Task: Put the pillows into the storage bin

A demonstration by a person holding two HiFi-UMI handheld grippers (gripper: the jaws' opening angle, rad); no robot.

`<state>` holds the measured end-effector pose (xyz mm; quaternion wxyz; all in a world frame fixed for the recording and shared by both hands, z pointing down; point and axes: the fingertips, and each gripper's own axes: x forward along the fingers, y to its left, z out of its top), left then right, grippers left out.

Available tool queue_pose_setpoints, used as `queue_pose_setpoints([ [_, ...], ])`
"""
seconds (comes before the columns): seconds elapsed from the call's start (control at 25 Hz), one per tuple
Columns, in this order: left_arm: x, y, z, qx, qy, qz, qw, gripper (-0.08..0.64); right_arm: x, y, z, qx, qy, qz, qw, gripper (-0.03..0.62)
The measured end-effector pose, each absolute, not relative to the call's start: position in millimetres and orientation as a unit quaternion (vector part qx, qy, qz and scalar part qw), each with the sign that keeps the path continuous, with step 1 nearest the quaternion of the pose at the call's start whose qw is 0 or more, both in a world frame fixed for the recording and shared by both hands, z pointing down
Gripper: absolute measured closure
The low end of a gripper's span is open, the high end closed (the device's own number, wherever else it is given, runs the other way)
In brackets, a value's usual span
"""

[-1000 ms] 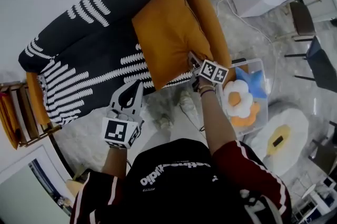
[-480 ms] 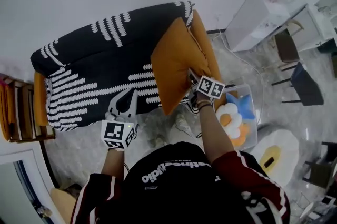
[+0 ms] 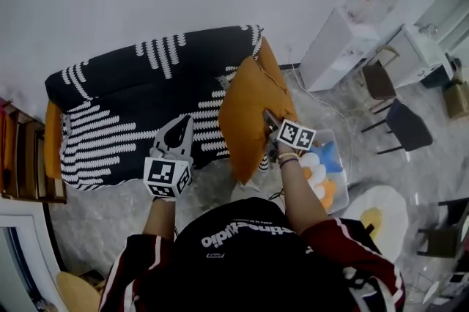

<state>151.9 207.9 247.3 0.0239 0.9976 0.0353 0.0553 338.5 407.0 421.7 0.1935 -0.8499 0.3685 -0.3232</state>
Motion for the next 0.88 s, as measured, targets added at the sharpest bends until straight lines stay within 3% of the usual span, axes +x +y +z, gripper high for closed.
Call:
queue_pose_setpoints([
  [0.44, 158.5, 253.6, 228.9, 0.993, 0.108, 0.021, 0.035, 0.555, 305.2, 463.1, 368.2, -0.874, 0.347, -0.278, 0.196, 0.508],
  [0.88, 211.3, 339.6, 223.0, 0.982, 0.185, 0.017, 0.034, 0.555, 320.9, 578.5, 314.8, -0.903, 0.294, -0.213, 0.228, 0.506],
])
